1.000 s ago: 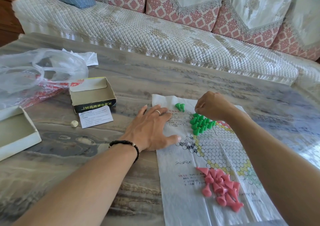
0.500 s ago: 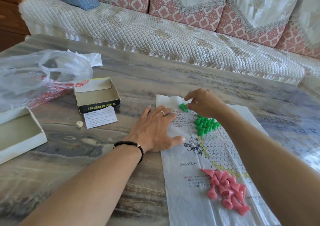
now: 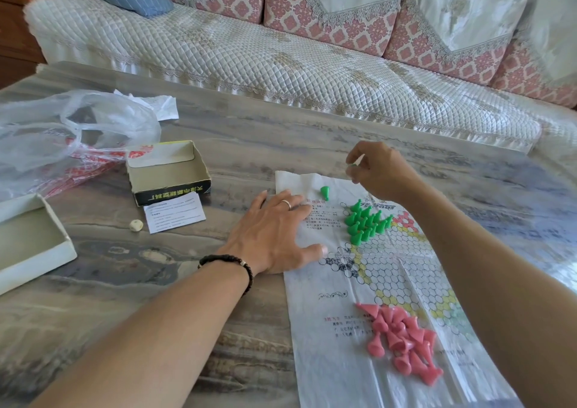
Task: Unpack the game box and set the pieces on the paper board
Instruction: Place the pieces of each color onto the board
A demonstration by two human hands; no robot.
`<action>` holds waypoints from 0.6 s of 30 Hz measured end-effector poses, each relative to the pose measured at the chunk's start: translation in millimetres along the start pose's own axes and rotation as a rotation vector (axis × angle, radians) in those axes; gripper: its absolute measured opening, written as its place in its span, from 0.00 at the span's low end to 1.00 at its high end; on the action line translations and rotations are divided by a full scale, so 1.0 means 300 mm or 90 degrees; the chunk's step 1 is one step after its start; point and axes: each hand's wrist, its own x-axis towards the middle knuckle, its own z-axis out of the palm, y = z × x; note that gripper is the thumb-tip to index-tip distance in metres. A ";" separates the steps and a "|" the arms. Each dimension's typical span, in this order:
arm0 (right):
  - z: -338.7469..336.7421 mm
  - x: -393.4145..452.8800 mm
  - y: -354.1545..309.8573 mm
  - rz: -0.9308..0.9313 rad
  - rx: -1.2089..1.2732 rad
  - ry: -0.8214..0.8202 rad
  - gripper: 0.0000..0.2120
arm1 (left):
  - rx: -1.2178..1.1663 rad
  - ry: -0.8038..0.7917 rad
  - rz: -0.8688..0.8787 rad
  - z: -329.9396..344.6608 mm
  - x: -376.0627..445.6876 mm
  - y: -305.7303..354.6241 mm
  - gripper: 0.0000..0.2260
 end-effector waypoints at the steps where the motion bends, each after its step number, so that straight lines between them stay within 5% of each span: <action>1: -0.009 -0.009 -0.003 0.003 0.002 -0.009 0.06 | 0.000 0.003 0.001 0.000 -0.001 0.000 0.40; 18: -0.031 -0.063 -0.039 -0.071 -0.162 -0.125 0.06 | 0.009 -0.006 -0.007 -0.011 -0.003 0.011 0.40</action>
